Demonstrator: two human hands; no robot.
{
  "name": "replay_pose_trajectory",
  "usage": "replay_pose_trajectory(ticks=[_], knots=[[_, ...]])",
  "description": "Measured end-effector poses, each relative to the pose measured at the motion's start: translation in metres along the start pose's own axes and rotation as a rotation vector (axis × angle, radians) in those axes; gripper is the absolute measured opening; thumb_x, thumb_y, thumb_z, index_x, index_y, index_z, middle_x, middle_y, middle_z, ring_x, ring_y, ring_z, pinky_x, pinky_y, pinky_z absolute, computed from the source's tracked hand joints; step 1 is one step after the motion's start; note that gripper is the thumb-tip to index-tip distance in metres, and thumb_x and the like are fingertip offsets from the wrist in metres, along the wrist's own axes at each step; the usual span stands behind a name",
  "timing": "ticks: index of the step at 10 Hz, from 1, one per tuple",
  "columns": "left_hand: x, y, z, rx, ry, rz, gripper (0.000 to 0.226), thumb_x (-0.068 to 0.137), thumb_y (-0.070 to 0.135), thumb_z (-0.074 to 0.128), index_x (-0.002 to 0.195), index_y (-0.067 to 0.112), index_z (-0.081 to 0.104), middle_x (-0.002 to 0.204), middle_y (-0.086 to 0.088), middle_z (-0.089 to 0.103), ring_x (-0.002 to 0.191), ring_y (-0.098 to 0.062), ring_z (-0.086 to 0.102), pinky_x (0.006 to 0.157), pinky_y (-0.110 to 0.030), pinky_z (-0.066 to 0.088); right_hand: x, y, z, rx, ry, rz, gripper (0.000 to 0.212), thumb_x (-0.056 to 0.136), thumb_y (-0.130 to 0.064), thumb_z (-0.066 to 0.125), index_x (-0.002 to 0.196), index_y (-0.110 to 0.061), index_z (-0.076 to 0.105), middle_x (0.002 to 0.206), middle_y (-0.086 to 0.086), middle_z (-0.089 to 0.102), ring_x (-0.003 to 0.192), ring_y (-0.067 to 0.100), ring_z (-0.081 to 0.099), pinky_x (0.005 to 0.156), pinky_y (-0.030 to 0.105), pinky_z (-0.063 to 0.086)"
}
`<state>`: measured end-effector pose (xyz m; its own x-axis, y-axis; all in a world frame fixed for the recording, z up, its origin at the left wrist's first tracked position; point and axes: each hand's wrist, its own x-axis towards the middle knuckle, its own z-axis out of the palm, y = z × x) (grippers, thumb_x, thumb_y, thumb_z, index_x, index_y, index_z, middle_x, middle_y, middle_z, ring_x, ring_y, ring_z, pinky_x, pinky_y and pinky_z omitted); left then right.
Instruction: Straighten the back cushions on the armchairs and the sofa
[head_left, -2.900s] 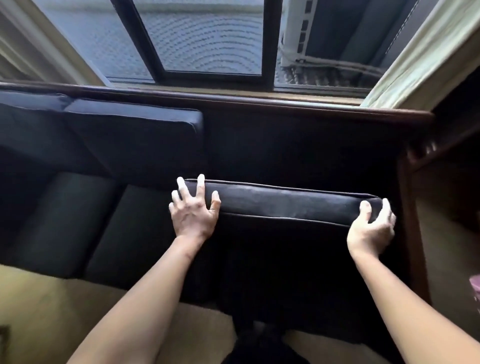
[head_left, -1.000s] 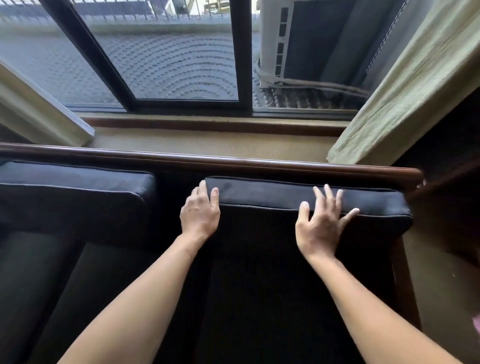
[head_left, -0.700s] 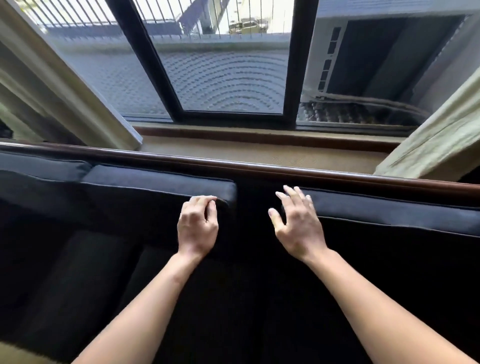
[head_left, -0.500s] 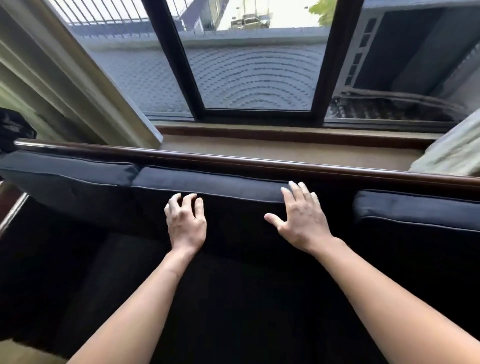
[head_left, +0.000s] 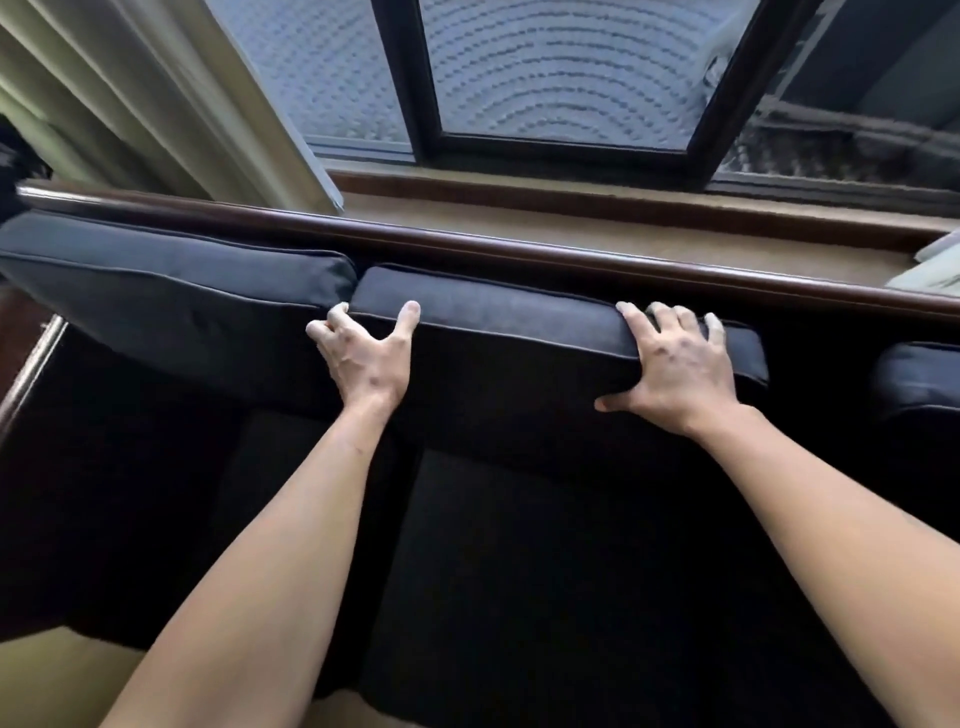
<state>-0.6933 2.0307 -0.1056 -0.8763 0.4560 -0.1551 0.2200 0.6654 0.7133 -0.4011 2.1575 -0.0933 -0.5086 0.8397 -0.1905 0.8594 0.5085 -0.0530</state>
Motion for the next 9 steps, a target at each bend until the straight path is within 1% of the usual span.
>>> replay_pose_trajectory(ticks=[1,2,3,4,5,6,7,8,9], knots=[[-0.001,-0.001,-0.001,-0.006,-0.01,0.031,0.093,0.083,0.066,0.077,0.146,0.005,0.047,0.143,-0.015,0.037,0.13,-0.032,0.05,0.097,-0.027,0.036,-0.003,0.007,-0.001,-0.004,0.029,-0.005,0.126,0.051,-0.082,0.079,0.156,-0.031,0.032,0.147,0.007,0.049,0.14,0.031,0.041,0.12,0.059,0.025],[-0.013,0.003,0.004,-0.035,-0.036,0.061,0.089,0.085,0.062,0.08,0.144,0.004,0.047,0.144,-0.017,0.049,0.129,-0.03,0.054,0.096,-0.024,0.036,-0.007,0.019,-0.003,-0.014,0.042,0.005,0.125,0.051,-0.08,0.081,0.155,-0.03,0.036,0.145,0.007,0.051,0.138,0.031,0.043,0.119,0.059,0.027],[-0.025,0.01,0.011,-0.052,-0.045,0.081,0.091,0.084,0.062,0.081,0.146,0.003,0.047,0.139,-0.02,0.062,0.131,-0.034,0.058,0.096,-0.023,0.037,-0.011,0.035,-0.003,-0.014,0.059,0.021,0.124,0.05,-0.079,0.083,0.155,-0.029,0.038,0.144,0.007,0.052,0.136,0.032,0.044,0.118,0.059,0.028],[-0.033,0.012,0.019,-0.025,-0.055,0.115,0.091,0.084,0.064,0.08,0.144,0.004,0.048,0.136,-0.018,0.064,0.131,-0.034,0.056,0.102,-0.031,0.041,-0.017,0.047,-0.002,-0.027,0.07,0.031,0.123,0.051,-0.077,0.084,0.154,-0.029,0.038,0.143,0.006,0.053,0.135,0.032,0.045,0.118,0.06,0.029],[-0.032,0.013,0.02,0.011,-0.076,0.153,0.092,0.086,0.066,0.077,0.145,0.003,0.048,0.138,-0.02,0.063,0.132,-0.037,0.055,0.109,-0.041,0.044,-0.019,0.049,0.004,-0.042,0.068,0.068,0.123,0.055,-0.073,0.085,0.157,-0.029,0.034,0.148,0.007,0.049,0.14,0.032,0.041,0.12,0.06,0.026],[-0.028,0.014,0.018,0.102,-0.124,0.215,0.095,0.091,0.068,0.069,0.15,-0.002,0.043,0.145,-0.024,0.058,0.134,-0.04,0.054,0.111,-0.045,0.043,-0.024,0.039,0.009,-0.056,0.075,0.112,0.122,0.063,-0.067,0.085,0.162,-0.027,0.024,0.161,0.008,0.039,0.151,0.031,0.03,0.123,0.063,0.017],[-0.023,0.013,0.014,0.249,-0.212,0.285,0.095,0.098,0.069,0.056,0.152,-0.007,0.035,0.148,-0.027,0.05,0.134,-0.044,0.052,0.11,-0.049,0.042,-0.035,0.029,0.016,-0.097,0.068,0.168,0.121,0.07,-0.059,0.085,0.163,-0.021,0.017,0.168,0.009,0.028,0.156,0.033,0.019,0.122,0.067,0.013],[-0.027,0.02,0.0,0.43,-0.244,0.369,0.093,0.105,0.066,0.042,0.163,-0.004,0.02,0.164,-0.027,0.034,0.148,-0.044,0.036,0.118,-0.054,0.035,-0.051,0.019,0.011,-0.077,0.103,0.216,0.115,0.076,-0.059,0.081,0.163,-0.018,0.019,0.169,0.012,0.024,0.158,0.034,0.015,0.122,0.068,0.011],[-0.044,0.026,-0.01,0.547,-0.176,0.544,0.075,0.11,0.056,0.036,0.166,0.006,0.027,0.172,-0.025,0.023,0.158,-0.044,0.022,0.124,-0.06,0.026,-0.069,0.015,0.0,0.002,0.171,0.211,0.093,0.091,-0.058,0.063,0.163,-0.017,0.021,0.171,0.013,0.018,0.159,0.033,0.01,0.124,0.064,0.006]])
